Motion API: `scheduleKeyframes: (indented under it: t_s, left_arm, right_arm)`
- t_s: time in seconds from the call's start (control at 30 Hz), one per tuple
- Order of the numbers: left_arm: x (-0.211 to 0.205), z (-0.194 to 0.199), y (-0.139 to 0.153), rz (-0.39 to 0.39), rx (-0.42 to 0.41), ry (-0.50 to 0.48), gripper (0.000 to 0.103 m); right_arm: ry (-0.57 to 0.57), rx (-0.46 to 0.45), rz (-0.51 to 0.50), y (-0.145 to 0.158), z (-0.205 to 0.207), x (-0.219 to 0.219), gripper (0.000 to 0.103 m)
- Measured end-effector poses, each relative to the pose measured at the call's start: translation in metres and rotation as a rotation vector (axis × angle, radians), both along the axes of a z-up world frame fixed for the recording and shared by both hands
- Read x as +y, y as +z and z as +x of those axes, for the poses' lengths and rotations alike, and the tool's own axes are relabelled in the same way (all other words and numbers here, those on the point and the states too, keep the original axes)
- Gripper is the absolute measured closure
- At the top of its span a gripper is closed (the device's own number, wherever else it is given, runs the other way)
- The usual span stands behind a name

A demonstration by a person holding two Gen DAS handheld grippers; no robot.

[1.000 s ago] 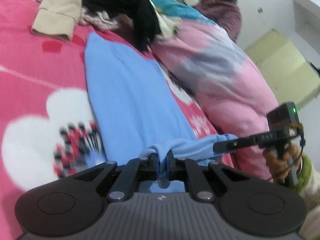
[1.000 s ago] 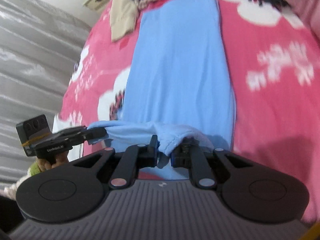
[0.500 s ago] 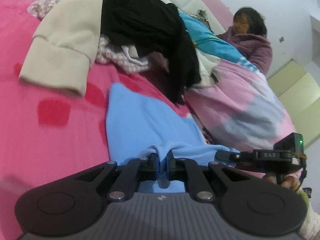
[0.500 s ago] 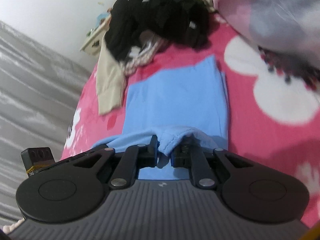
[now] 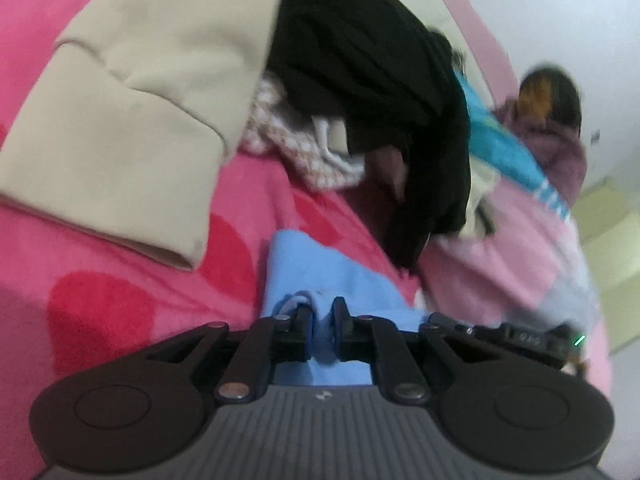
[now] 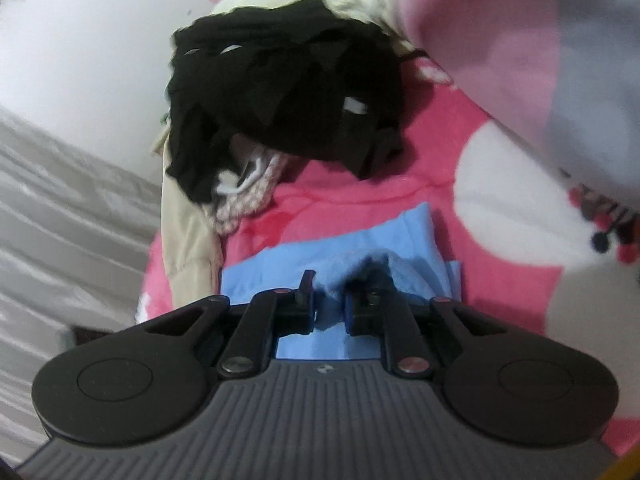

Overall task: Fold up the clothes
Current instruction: 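Grasp the T-shirt end with both grippers and fold it toward the clothes pile, then open both grippers and release the folded T-shirt end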

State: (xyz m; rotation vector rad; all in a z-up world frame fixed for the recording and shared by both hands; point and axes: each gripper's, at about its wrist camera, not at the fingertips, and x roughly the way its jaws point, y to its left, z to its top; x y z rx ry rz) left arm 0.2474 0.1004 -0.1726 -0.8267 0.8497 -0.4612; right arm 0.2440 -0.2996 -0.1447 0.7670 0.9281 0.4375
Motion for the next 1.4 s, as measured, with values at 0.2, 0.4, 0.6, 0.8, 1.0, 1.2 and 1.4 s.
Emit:
scheduleKeyframes:
  t_s: [0.2,0.4,0.6,0.8,1.0,1.2,1.4]
  left_arm:
    - [0.033,0.0,-0.003,-0.147,-0.005,0.152,0.079]
    - [0.032,-0.021,0.028,0.011,-0.101,0.064,0.079]
    - [0.009,-0.033,0.031,0.157,-0.048,0.0,0.076]
    - [0.028,-0.094,0.046,0.194,-0.042,-0.036,0.069]
    - [0.01,-0.175,0.061,0.181,-0.046,-0.234,0.066]
    - [-0.04,-0.234,0.07,0.498,-0.198,-0.403,0.067]
    - [-0.096,-0.277,0.061,0.958,-0.432,-0.543,0.071]
  right_arm:
    - [-0.13,-0.056,0.19,-0.008,0.005,-0.026,0.067]
    - [-0.048,-0.198,0.081,0.023,-0.016,-0.011,0.068]
    - [0.128,-0.121,-0.144,0.012,0.01,0.033,0.07]
    - [-0.135,-0.317,-0.291,0.048,-0.022,0.01,0.071]
    - [-0.041,-0.374,-0.374,0.106,-0.124,-0.036,0.053]
    - [0.188,-0.163,-0.46,0.102,-0.187,-0.043,0.053]
    - [0.433,-0.296,-0.819,0.066,-0.244,0.017,0.059]
